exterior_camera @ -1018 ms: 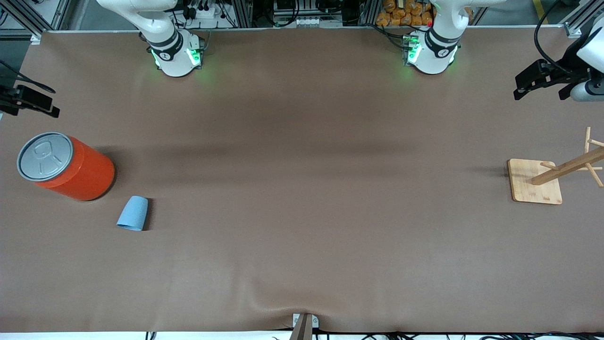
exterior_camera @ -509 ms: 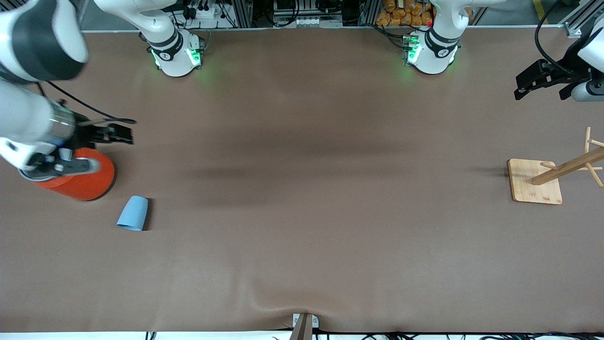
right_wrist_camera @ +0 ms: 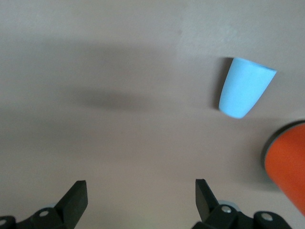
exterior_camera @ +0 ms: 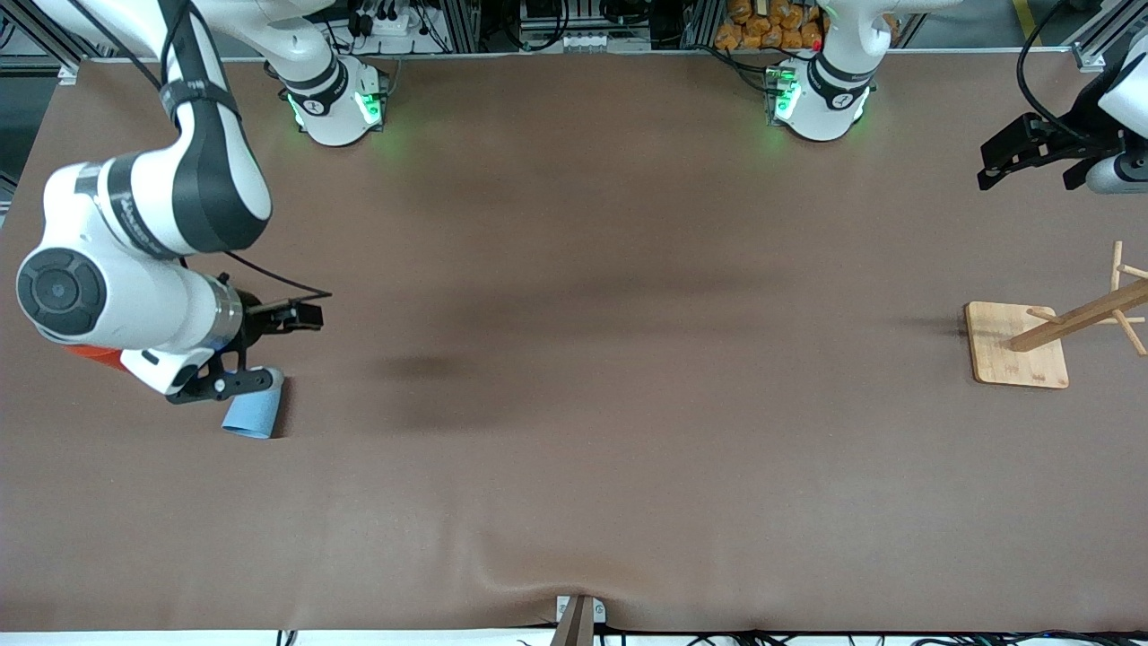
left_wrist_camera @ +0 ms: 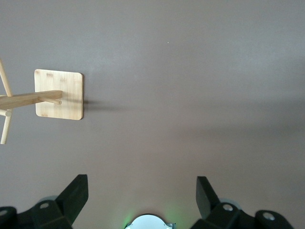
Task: Flip cup
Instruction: 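Reach the right gripper down to the lying blue cup, then close the right gripper on the blue cup's base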
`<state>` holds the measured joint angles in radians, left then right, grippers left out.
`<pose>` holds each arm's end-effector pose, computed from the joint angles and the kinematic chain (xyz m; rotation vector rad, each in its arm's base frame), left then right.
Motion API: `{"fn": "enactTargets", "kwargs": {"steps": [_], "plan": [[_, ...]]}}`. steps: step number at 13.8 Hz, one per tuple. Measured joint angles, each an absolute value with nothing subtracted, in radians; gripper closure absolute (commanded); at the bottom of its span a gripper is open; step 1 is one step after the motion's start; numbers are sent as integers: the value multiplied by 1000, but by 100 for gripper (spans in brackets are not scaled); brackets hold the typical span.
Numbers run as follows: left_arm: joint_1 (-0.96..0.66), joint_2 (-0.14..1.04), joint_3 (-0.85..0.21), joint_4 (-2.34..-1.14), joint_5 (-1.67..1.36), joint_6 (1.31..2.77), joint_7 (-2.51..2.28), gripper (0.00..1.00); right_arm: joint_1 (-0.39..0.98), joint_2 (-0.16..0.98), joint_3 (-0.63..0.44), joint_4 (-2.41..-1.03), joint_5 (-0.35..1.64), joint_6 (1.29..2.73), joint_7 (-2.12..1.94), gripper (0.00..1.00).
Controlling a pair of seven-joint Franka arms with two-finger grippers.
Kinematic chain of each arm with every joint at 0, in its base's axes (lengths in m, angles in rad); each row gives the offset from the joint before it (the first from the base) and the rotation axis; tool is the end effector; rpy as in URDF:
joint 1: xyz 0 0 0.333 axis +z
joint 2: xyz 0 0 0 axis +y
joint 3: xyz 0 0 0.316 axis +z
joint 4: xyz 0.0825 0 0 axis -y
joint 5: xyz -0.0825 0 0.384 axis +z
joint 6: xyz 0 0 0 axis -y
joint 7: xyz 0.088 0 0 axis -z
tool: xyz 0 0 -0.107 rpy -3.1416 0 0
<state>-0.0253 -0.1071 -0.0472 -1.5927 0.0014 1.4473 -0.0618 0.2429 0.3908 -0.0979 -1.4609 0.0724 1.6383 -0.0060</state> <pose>0.5063 -0.0381 0.6605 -3.1320 0.0160 0.0594 0.6424 0.1102 0.4444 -3.0973 -0.2200 0.3324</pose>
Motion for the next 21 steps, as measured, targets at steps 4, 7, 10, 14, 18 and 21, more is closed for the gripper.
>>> {"fn": "enactTargets", "kwargs": {"steps": [4,7,10,14,18,21], "plan": [[-25,-104,-47,-1593,1,1447,-62,0,184,426,-107,-1462,73,1736,-6,0],[-24,-101,-46,-1593,1,1447,-62,0,89,523,-108,-1466,79,1823,-33,0],[-24,-101,-46,-1593,1,1447,-62,0,70,570,-107,-1480,79,1871,-40,0],[-24,-101,-46,-1592,1,1447,-62,0,47,574,-108,-1591,79,1987,-72,0],[-25,-101,-46,-1592,1,1447,-62,0,15,608,-108,-1637,80,2074,-109,0],[-26,-100,-49,-1592,2,1447,-62,0,-14,660,-108,-1640,92,2143,-153,0]]}}
